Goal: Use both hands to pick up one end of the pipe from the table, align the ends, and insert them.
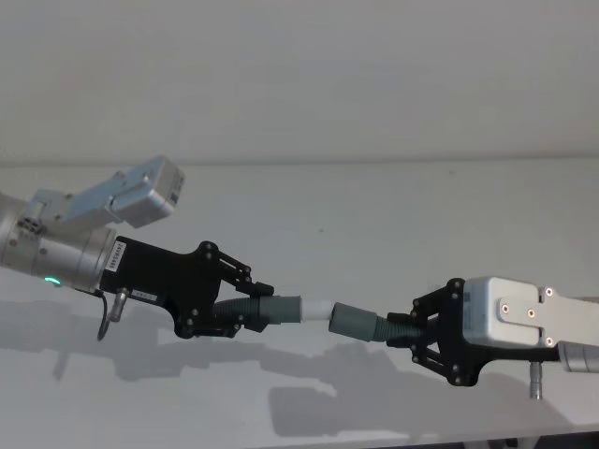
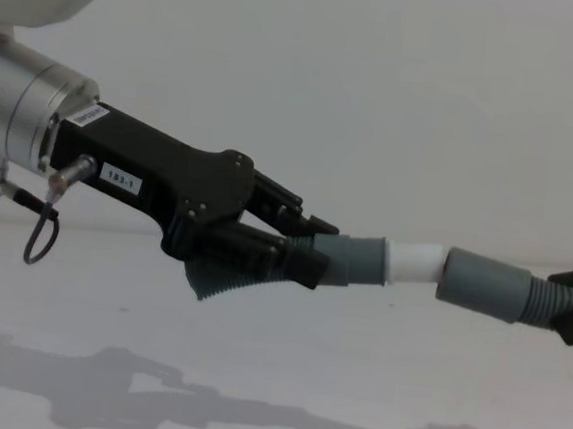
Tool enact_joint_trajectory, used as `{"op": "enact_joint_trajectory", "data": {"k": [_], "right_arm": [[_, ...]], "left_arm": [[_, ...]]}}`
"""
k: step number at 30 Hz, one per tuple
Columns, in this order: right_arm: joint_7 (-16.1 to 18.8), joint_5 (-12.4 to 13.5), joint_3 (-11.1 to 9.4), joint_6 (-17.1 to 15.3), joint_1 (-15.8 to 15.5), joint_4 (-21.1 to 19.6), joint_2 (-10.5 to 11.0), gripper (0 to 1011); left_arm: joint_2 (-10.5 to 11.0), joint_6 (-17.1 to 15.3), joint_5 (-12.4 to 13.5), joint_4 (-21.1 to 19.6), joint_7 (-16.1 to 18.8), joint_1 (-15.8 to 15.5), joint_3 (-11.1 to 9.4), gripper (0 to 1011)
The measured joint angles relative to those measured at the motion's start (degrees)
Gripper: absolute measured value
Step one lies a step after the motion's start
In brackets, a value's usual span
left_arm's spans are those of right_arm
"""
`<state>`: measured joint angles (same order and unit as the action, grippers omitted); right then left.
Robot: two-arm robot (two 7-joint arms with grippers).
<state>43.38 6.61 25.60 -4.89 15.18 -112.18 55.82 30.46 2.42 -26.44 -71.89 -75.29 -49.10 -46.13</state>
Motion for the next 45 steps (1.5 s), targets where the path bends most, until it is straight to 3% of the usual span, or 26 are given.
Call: {"op": "enact_joint_trajectory", "data": {"k": [15, 45], "right_arm": [[0.1, 0.6, 0.0, -0.2, 0.0, 0.1, -0.2, 171], [0.4, 4.2, 0.0, -0.6, 1.4, 0.4, -0.4, 163]], "left_arm": [[-0.1, 0.3, -0.9, 0.5, -1.2, -0.7, -0.9, 327], [-0.1, -0.4, -2.0, -0.4, -1.9, -1.7, -2.8, 327]]}}
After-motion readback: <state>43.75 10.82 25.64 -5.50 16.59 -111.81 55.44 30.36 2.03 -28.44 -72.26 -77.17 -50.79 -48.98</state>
